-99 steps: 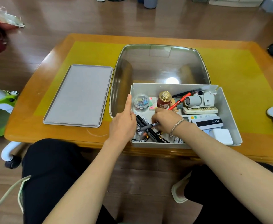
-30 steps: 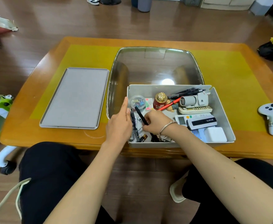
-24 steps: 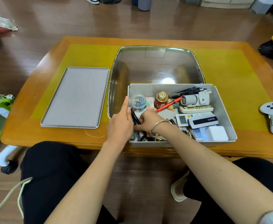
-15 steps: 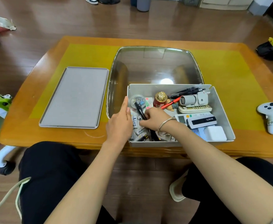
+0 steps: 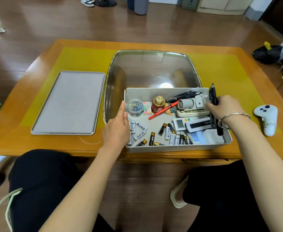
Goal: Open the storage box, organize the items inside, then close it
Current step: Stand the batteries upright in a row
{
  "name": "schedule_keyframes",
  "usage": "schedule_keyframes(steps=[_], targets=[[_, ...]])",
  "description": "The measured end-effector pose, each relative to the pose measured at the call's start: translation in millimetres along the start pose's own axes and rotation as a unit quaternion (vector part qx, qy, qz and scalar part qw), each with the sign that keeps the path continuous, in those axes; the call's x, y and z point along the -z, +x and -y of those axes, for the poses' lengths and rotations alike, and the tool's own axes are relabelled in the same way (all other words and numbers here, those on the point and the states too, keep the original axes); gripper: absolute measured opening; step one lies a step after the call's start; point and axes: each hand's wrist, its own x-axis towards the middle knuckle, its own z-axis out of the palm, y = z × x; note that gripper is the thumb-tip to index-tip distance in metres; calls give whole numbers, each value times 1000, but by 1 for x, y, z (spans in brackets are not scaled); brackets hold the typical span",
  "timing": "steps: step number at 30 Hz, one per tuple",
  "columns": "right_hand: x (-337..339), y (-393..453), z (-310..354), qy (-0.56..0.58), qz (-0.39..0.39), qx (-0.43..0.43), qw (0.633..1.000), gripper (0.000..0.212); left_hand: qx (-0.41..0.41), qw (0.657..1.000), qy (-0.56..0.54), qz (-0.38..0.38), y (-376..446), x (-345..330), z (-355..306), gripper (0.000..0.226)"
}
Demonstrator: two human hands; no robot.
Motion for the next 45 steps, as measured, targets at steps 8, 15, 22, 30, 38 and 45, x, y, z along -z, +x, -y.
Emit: schedule_keyframes(steps=[8, 15, 22, 30, 38, 45], targets=[[-22, -2, -10, -13, -45, 4, 999, 49, -3, 1000, 5, 2, 0, 0, 1, 51], [-29, -4, -11, -24, -44, 7, 999, 33, -3, 1000, -1, 6, -1, 0, 0, 51], [-31, -4, -14, 6, -42, 41, 998, 26, 2, 998, -41, 50, -2, 5, -3, 52], [-35, -27, 17, 66, -26, 182, 981, 20, -7, 983, -119, 141, -8, 15, 4, 54], [-74, -72, 79, 27, 156, 315, 936, 28, -42, 988, -96, 116, -8, 20, 9, 54], [-108, -73, 127, -13, 238, 317, 918, 62, -61, 982, -117, 139, -9, 25, 17, 52]])
